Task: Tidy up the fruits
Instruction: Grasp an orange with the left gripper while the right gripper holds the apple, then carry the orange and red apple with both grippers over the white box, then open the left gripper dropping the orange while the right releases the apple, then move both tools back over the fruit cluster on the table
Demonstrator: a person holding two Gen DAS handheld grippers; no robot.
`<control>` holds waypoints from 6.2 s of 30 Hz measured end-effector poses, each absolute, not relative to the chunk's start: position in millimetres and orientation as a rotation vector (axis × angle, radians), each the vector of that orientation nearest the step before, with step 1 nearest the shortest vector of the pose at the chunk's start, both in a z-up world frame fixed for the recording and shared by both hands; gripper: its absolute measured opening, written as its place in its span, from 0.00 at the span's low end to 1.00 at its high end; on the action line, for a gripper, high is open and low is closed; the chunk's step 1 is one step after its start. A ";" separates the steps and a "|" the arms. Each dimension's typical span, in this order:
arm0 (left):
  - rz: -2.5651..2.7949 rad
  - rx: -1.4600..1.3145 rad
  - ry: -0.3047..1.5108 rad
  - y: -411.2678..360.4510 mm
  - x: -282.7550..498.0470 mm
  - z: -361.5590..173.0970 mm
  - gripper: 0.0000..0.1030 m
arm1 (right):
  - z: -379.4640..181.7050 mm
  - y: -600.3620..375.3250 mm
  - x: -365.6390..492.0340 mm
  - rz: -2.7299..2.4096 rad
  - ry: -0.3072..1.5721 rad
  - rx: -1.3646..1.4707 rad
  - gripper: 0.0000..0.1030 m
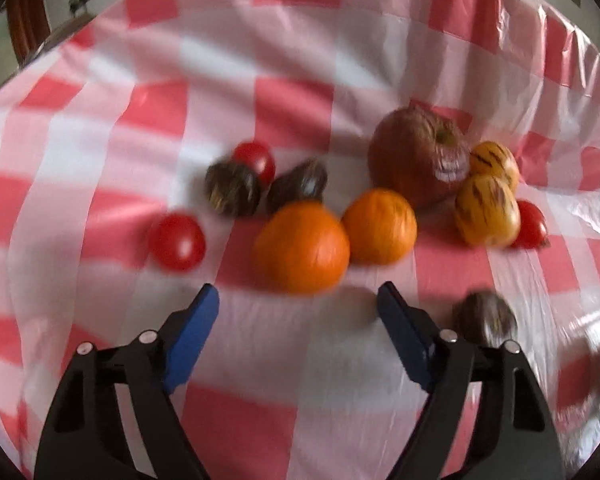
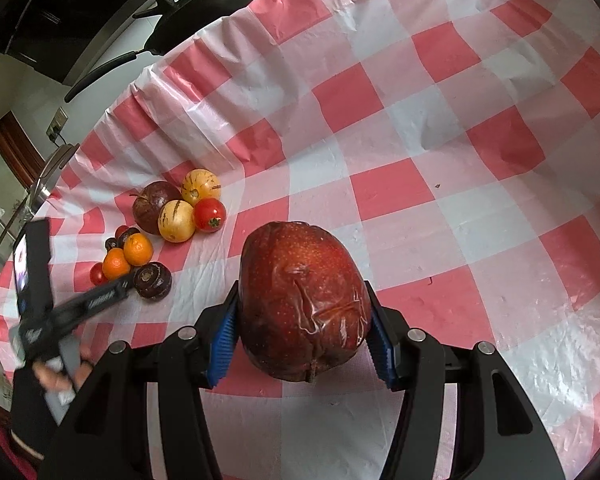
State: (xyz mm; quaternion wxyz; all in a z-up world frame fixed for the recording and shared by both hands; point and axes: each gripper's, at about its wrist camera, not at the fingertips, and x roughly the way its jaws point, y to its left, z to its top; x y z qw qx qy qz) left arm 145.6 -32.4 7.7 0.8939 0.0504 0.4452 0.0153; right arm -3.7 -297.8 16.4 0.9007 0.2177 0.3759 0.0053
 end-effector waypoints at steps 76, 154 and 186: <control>0.226 -0.280 0.675 178.3 -334.2 27.3 0.44 | 54.9 -16.5 -260.4 0.720 0.790 -0.072 0.54; 0.331 -0.146 0.506 143.8 -257.5 86.9 0.99 | 85.6 -57.8 -259.9 0.633 0.461 -0.122 0.86; 0.125 -0.086 0.947 10.0 15.9 2.2 0.98 | 25.6 -236.7 69.9 0.072 0.807 0.109 0.84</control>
